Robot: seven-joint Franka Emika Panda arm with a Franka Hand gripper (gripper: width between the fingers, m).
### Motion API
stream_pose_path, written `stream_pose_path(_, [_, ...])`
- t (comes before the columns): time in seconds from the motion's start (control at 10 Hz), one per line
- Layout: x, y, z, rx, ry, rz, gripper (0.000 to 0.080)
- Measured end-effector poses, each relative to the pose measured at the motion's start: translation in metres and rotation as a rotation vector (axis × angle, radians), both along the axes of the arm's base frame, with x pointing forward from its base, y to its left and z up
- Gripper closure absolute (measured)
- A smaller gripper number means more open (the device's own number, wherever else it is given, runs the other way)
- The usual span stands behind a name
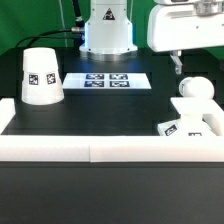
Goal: Assemble lamp
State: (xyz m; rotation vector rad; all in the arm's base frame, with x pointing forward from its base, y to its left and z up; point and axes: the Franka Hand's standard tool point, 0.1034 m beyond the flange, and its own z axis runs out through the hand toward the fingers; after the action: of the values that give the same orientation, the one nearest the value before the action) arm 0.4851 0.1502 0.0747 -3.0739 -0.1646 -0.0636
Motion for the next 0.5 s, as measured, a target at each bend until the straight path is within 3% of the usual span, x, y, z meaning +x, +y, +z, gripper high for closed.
stream_pose_path(0.2, [-0.0108, 0.0046, -0.0084, 0.001, 0.005, -0.012, 0.0101])
stream_pose_path(0.5, [-0.0132, 0.0052, -0.0127, -0.005, 0.026, -0.005, 0.0101])
